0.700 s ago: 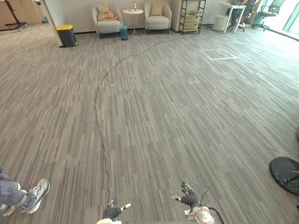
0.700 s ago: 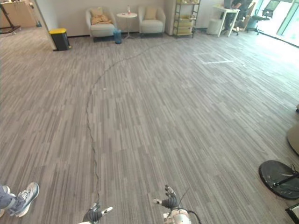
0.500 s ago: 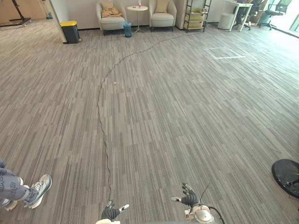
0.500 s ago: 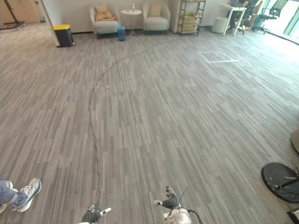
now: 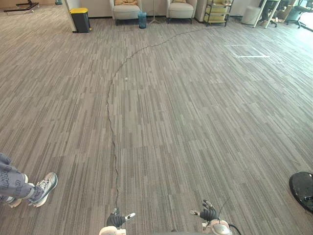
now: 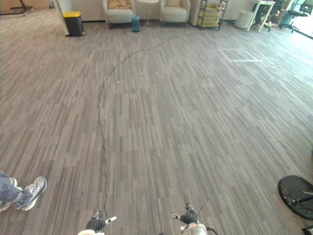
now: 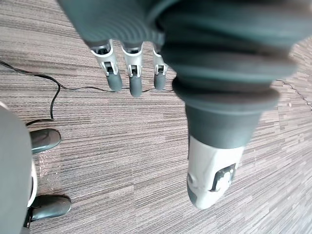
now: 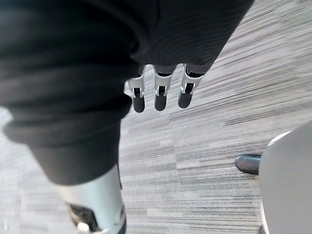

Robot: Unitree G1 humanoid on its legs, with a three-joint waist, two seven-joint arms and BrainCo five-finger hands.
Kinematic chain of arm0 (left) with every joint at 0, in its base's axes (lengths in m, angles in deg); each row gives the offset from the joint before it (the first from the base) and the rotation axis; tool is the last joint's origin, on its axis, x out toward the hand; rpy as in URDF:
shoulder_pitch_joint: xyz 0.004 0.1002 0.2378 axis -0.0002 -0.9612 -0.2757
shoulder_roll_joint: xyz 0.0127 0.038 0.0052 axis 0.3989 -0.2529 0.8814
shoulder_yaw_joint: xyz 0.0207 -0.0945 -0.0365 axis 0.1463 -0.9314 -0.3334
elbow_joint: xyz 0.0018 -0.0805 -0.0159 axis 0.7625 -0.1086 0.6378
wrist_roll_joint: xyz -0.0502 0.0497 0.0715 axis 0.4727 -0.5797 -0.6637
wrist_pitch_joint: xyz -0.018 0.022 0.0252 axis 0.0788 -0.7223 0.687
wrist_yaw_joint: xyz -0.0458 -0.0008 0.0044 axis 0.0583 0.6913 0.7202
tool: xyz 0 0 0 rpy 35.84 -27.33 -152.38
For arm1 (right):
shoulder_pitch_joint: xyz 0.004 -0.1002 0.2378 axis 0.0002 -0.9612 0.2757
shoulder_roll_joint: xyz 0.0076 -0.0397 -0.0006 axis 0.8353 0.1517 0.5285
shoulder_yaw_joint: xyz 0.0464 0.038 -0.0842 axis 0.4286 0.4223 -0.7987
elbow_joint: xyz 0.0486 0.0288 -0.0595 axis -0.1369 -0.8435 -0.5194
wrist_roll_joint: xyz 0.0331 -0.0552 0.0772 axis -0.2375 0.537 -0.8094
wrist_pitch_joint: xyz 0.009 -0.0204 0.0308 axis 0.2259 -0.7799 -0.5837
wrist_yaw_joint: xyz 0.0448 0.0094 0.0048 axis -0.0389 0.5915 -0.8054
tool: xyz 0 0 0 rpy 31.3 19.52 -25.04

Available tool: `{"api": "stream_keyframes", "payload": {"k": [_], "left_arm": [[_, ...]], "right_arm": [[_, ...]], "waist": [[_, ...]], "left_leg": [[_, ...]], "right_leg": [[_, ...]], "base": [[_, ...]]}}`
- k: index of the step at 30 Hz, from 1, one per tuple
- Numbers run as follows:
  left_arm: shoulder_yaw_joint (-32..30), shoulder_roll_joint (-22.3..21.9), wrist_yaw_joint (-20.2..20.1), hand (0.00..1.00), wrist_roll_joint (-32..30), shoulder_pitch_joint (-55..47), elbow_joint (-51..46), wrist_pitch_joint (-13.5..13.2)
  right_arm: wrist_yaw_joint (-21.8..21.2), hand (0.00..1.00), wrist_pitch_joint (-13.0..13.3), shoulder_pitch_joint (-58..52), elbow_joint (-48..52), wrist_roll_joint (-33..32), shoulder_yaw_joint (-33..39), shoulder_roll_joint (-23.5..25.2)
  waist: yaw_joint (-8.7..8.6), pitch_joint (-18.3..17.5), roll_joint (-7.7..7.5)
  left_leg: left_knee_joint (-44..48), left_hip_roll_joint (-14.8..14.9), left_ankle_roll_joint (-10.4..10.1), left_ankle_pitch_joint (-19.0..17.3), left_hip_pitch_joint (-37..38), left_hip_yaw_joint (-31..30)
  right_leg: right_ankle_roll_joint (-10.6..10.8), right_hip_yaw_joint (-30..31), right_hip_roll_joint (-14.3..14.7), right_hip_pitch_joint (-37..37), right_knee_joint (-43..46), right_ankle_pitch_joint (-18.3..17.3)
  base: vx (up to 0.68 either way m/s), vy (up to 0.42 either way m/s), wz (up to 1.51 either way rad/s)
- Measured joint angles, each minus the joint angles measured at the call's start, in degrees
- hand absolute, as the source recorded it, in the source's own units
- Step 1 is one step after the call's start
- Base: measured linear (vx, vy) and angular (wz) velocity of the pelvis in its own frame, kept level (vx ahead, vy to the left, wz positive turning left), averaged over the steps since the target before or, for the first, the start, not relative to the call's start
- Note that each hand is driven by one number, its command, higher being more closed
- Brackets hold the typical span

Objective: Pick up cushions and gather them together orderly.

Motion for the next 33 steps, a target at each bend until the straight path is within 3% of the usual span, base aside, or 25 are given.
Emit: {"api": "stream_keyframes", "payload": {"k": [22, 26, 28, 31, 33], "left_arm": [[0.0, 0.0, -0.1, 0.00, -1.0, 0.4, 0.3, 0.0], [0.0, 0.5, 0.0, 0.00, -1.1, 1.2, 0.3, 0.1], [0.0, 1.0, 0.1, 0.00, -1.1, 2.2, 0.2, 0.1], [-0.2, 1.0, 0.0, 0.00, -1.0, 2.6, -0.1, 0.0], [-2.0, 1.1, 0.0, 0.00, -0.9, 2.8, -1.0, 0.1]], "right_arm": [[-1.0, 0.00, 0.0, 0.1, -1.5, -3.7, 4.8, 0.7], [-1.0, 0.00, 0.1, 0.5, -1.3, -3.9, 5.4, 0.8], [-1.0, 0.00, 0.1, 0.6, -1.3, -4.2, 6.1, 0.8], [-1.0, 0.00, 0.2, 0.7, -0.7, -6.1, 7.1, 0.6], [-0.9, 0.00, 0.2, 0.3, 0.0, -6.1, 8.1, 0.6]], "waist": [[0.17, 0.6, -0.23], [0.21, 2.0, -0.56], [0.47, 2.8, -1.16], [0.75, 4.0, -0.44], [0.66, 4.5, -1.07]], "left_leg": [[0.1, 0.0, 0.0, 0.0, 0.0, -1.5], [1.4, 0.2, -0.1, -0.3, -1.3, -1.7], [8.7, 0.8, -0.2, -3.8, -5.5, -1.9], [21.3, 3.1, -1.4, -9.6, -10.9, -1.6], [33.0, 4.6, -1.6, -9.8, -15.4, 0.9]], "right_leg": [[-0.1, -1.9, -0.1, 0.3, 0.2, -0.6], [-0.8, -2.7, -0.8, -2.8, 6.6, -4.5], [-1.3, -3.0, -1.7, -5.5, 11.2, -7.2], [-1.7, -3.9, -2.1, -7.0, 16.3, -11.0], [-2.0, -5.0, -3.5, -6.9, 18.5, -12.8]], "base": [[-0.04, -0.039, 0.03], [-0.04, -0.040, 0.08], [-0.01, -0.066, 0.15], [0.03, -0.075, 0.20], [0.10, -0.045, 0.32]]}}
